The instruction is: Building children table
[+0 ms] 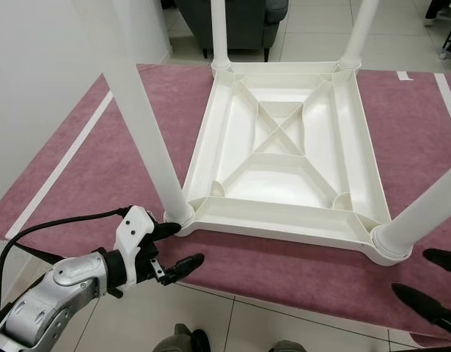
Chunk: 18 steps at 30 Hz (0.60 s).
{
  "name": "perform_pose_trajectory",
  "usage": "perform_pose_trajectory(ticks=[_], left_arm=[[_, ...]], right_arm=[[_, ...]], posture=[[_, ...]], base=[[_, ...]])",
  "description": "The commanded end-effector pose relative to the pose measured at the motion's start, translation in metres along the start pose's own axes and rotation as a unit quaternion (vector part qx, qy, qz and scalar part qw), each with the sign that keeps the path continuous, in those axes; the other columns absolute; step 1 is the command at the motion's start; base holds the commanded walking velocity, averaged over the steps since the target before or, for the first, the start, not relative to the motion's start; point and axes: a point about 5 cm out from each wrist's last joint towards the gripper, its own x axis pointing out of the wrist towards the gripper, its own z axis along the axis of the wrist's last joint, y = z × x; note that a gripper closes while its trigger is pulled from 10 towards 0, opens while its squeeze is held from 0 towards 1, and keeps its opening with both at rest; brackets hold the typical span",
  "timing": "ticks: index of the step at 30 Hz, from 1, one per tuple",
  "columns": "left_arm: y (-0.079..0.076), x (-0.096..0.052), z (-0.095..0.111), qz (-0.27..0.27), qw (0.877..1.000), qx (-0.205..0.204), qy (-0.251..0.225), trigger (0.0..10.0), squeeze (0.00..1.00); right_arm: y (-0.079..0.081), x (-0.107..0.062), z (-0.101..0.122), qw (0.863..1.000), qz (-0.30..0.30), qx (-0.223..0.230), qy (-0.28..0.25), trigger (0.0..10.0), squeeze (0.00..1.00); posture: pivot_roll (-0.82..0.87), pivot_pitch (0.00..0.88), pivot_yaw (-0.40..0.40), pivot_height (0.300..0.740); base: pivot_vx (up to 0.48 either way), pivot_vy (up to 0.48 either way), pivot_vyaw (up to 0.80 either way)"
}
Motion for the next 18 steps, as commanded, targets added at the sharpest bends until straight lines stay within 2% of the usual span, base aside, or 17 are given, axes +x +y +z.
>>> perform_pose_trajectory(ticks=[1, 2, 3, 4, 5, 7, 8, 10, 11, 13, 14, 15, 16, 17, 18], left_arm=[[-0.007, 0.001, -0.001, -0.084, 0.996, 0.006, 0.006, 10.0, 0.0], [-0.008, 0.001, -0.002, -0.083, 0.996, 0.004, 0.005, 10.0, 0.0], [-0.008, 0.001, -0.002, -0.083, 0.996, 0.004, 0.005, 10.0, 0.0], [-0.009, -0.001, -0.002, -0.081, 0.997, -0.003, 0.004, 10.0, 0.0], [-0.009, -0.001, -0.002, -0.081, 0.997, -0.003, 0.004, 10.0, 0.0], [-0.01, -0.006, -0.002, -0.075, 0.997, -0.011, 0.001, 10.0, 0.0], [-0.01, -0.006, -0.002, -0.075, 0.997, -0.011, 0.001, 10.0, 0.0], [-0.011, -0.019, -0.001, -0.07, 0.997, -0.012, 0.008, 10.0, 0.0], [-0.011, -0.019, -0.001, -0.07, 0.997, -0.012, 0.008, 10.0, 0.0], [-0.012, -0.032, -0.001, -0.066, 0.998, -0.011, 0.018, 10.0, 0.0], [-0.012, -0.032, -0.001, -0.066, 0.998, -0.011, 0.018, 10.0, 0.0], [-0.011, -0.036, -0.001, -0.061, 0.998, -0.01, 0.02, 10.0, 0.0], [-0.011, -0.036, -0.001, -0.061, 0.998, -0.01, 0.02, 10.0, 0.0], [-0.011, -0.038, 0.0, -0.054, 0.998, -0.009, 0.018, 10.0, 0.0], [-0.011, -0.038, 0.0, -0.054, 0.998, -0.009, 0.018, 10.0, 0.0]], right_arm=[[0.009, 0.003, 0.006, 0.999, 0.032, 0.001, -0.01, 10.0, 0.0], [0.017, 0.015, 0.014, 0.997, 0.051, 0.02, -0.053, 10.0, 0.0], [0.017, 0.015, 0.014, 0.997, 0.051, 0.02, -0.053, 10.0, 0.0], [0.024, 0.029, 0.021, 0.993, 0.054, 0.035, -0.096, 10.0, 0.0], [0.024, 0.029, 0.021, 0.993, 0.054, 0.035, -0.096, 10.0, 0.0], [0.036, 0.052, 0.028, 0.985, 0.059, 0.06, -0.15, 10.0, 0.0], [0.036, 0.052, 0.028, 0.985, 0.059, 0.06, -0.15, 10.0, 0.0], [0.055, 0.077, 0.028, 0.976, 0.079, 0.095, -0.179, 10.0, 0.0], [0.055, 0.077, 0.028, 0.976, 0.079, 0.095, -0.179, 10.0, 0.0], [0.066, 0.095, 0.026, 0.97, 0.077, 0.122, -0.195, 10.0, 0.0], [0.066, 0.095, 0.026, 0.97, 0.077, 0.122, -0.195, 10.0, 0.0], [0.068, 0.104, 0.026, 0.968, 0.063, 0.132, -0.204, 10.0, 0.0], [0.068, 0.104, 0.026, 0.968, 0.063, 0.132, -0.204, 10.0, 0.0], [0.069, 0.116, 0.027, 0.964, 0.043, 0.151, -0.215, 10.0, 0.0], [0.069, 0.116, 0.027, 0.964, 0.043, 0.151, -0.215, 10.0, 0.0]], posture=[[-0.2, 0.152, 0.148, 0.74], [-0.19, 0.155, 0.14, 0.74], [-0.19, 0.155, 0.14, 0.74], [-0.19, 0.156, 0.138, 0.74], [-0.19, 0.156, 0.138, 0.74], [-0.17, 0.155, 0.134, 0.74], [-0.17, 0.155, 0.134, 0.74], [-0.15, 0.155, 0.133, 0.74], [-0.15, 0.155, 0.133, 0.74], [-0.14, 0.154, 0.128, 0.74], [-0.14, 0.154, 0.128, 0.74], [-0.12, 0.152, 0.124, 0.74], [-0.12, 0.152, 0.124, 0.74], [-0.11, 0.152, 0.121, 0.74], [-0.11, 0.152, 0.121, 0.74]], base=[[0.0, 0.0, 0.0], [0.0, 0.0, 0.0], [0.0, 0.0, 0.0], [0.0, 0.0, 0.0], [0.0, 0.0, 0.0], [0.0, 0.0, 0.0], [0.0, 0.0, 0.0], [0.0, 0.0, 0.0], [0.0, 0.0, 0.0], [0.0, 0.0, 0.0], [0.0, 0.0, 0.0], [0.0, 0.0, 0.0], [0.0, 0.0, 0.0], [0.0, 0.0, 0.0], [0.0, 0.0, 0.0]])
